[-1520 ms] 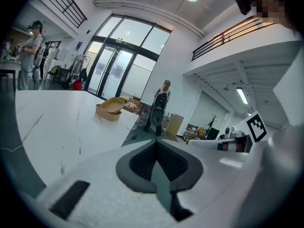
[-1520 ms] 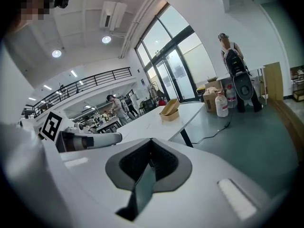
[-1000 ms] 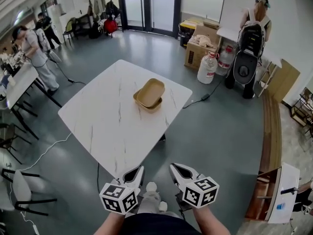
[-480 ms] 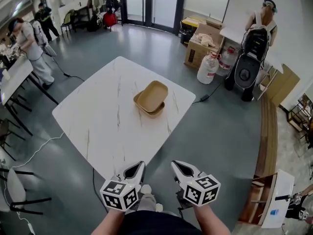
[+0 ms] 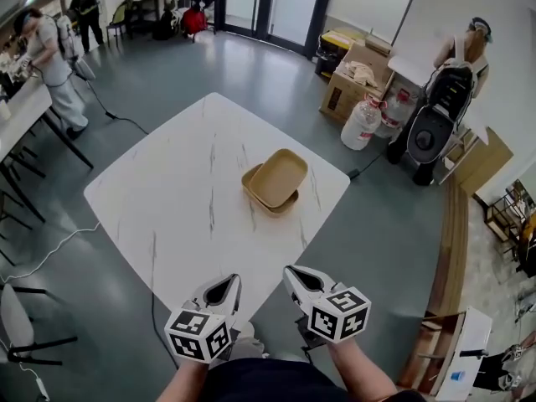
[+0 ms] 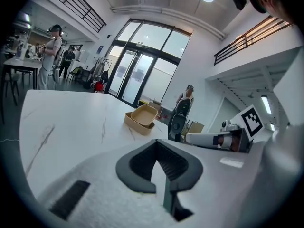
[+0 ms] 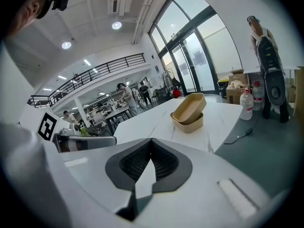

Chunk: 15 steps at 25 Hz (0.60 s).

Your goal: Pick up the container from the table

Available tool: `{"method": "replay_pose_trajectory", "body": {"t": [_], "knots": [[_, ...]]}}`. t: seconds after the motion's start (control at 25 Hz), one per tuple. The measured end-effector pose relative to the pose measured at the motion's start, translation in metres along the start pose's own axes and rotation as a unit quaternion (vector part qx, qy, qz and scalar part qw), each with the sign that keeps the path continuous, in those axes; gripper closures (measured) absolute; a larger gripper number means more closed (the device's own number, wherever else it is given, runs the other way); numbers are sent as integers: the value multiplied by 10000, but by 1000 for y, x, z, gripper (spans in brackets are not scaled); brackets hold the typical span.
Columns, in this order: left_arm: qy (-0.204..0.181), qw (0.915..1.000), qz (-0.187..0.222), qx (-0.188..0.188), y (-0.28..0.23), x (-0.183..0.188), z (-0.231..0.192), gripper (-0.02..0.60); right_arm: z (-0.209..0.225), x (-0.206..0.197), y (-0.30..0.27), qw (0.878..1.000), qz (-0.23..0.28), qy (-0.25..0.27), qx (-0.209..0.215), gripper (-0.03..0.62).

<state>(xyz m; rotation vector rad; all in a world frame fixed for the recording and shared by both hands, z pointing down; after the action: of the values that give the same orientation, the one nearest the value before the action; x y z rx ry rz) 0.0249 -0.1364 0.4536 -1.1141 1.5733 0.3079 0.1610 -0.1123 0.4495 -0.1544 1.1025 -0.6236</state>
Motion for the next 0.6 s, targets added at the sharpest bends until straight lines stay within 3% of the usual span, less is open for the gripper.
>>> {"method": "replay_pose_trajectory", "body": {"t": [0.24,0.6], "knots": [[135,9998,78,143,1,17,-37,581,-3,24,-35,9996,-112,256,-32,592],[272,9993,138,236,-22,25,-54,581,6,57,-78,9977,-131,667,63,592]]}}
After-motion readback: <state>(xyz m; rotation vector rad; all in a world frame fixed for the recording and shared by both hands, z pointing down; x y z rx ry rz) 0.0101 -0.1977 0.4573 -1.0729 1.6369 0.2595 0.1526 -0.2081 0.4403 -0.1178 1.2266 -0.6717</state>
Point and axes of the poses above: the fingertips, and each gripper's own axes: y backward along the fingers, z to its right, x out of its top, the point moved 3 cm from there along y, backward along the fingers, and after that the axes turned 6 degrees about -y, right-handed, at the moved point
